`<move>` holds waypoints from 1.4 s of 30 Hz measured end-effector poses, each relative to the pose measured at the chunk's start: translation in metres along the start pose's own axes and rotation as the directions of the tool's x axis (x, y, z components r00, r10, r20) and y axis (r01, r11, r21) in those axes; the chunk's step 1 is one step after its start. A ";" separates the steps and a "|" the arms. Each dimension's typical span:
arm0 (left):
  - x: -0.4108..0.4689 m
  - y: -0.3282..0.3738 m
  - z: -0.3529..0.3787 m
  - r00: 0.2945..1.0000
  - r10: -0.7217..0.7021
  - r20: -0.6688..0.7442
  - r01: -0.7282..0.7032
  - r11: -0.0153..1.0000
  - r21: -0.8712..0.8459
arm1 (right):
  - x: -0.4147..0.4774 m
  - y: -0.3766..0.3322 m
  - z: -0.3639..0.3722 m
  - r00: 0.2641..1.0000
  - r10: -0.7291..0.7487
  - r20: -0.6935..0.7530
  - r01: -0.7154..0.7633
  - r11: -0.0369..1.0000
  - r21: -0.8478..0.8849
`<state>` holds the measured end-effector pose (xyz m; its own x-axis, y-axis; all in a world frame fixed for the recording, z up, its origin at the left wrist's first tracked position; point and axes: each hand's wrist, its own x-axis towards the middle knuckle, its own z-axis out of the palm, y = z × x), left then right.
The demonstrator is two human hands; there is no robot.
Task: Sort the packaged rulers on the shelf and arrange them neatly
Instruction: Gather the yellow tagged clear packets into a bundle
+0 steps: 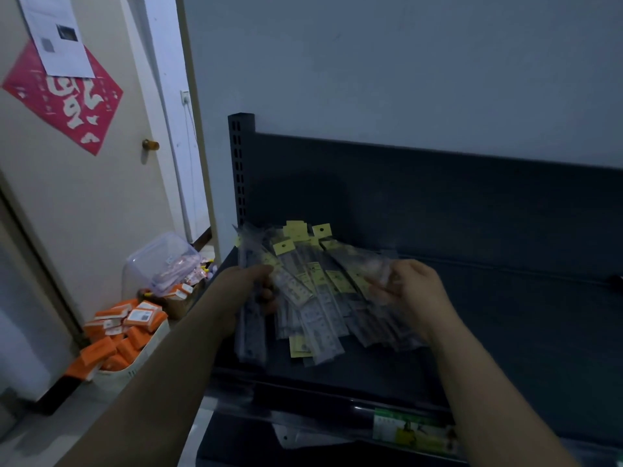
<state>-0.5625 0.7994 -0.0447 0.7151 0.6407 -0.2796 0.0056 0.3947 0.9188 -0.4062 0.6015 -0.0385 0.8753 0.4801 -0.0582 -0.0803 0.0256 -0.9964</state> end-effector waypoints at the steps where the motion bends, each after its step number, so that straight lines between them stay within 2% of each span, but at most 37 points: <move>1: -0.001 0.000 0.000 1.000 -0.006 -0.007 0.006 1.000 0.002 | -0.001 -0.002 -0.001 0.999 0.020 0.026 -0.023 0.995 0.098; 4: 0.000 -0.001 -0.003 0.999 -0.025 -0.032 0.026 1.000 0.017 | -0.005 -0.005 -0.003 0.994 0.053 0.091 -0.077 0.958 0.276; 9: -0.007 0.001 0.003 1.000 0.029 0.008 -0.029 0.999 -0.013 | -0.007 -0.007 -0.008 0.987 0.040 0.153 -0.099 0.911 0.401; 14: -0.020 0.016 0.026 0.980 0.141 0.140 -0.163 0.974 0.156 | -0.014 -0.030 -0.011 0.982 0.012 0.189 -0.091 0.903 0.419; 19: -0.029 0.027 0.054 0.942 0.141 0.305 -0.170 0.983 0.073 | -0.026 -0.064 -0.014 0.961 -0.087 0.263 -0.047 0.885 0.463; 22: -0.028 0.026 0.066 0.910 0.115 0.398 -0.161 0.983 0.084 | -0.031 -0.077 -0.011 0.920 -0.112 0.375 -0.104 0.853 0.512; 24: -0.029 0.023 0.074 0.892 0.096 0.443 -0.167 0.978 0.125 | -0.033 -0.081 -0.006 0.920 -0.085 0.383 -0.151 0.825 0.544; 26: -0.030 0.018 0.081 0.884 0.072 0.462 -0.169 0.970 0.173 | -0.033 -0.082 -0.002 0.934 -0.042 0.354 -0.185 0.792 0.581; 29: -0.035 0.013 0.089 0.877 0.065 0.477 -0.150 0.979 0.141 | -0.033 -0.075 0.004 0.939 -0.013 0.343 -0.206 0.778 0.594; 32: -0.036 0.008 0.095 0.902 0.072 0.426 -0.163 0.970 0.181 | -0.032 -0.062 0.005 0.935 0.008 0.355 -0.233 0.768 0.597; 35: -0.035 0.007 0.095 0.936 0.027 0.350 -0.093 0.980 0.176 | -0.032 -0.055 0.005 0.943 0.041 0.330 -0.209 0.847 0.490; 38: -0.027 0.004 0.090 0.956 -0.015 0.292 -0.024 0.991 0.129 | -0.031 -0.047 0.005 0.967 0.020 0.256 -0.072 0.978 0.194; 40: -0.026 0.004 0.090 0.958 -0.020 0.286 -0.004 0.997 0.083 | -0.034 -0.042 0.008 0.962 0.012 0.271 -0.014 1.000 0.006; 42: -0.026 0.003 0.091 0.960 -0.013 0.280 -0.010 0.997 0.082 | -0.038 -0.038 0.013 0.944 0.035 0.328 -0.008 0.996 -0.083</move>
<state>-0.5174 0.7244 -0.0092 0.8819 0.4257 -0.2028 0.0559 0.3327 0.9414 -0.4426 0.5935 0.0022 0.6672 0.7416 -0.0694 -0.0469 -0.0512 -0.9976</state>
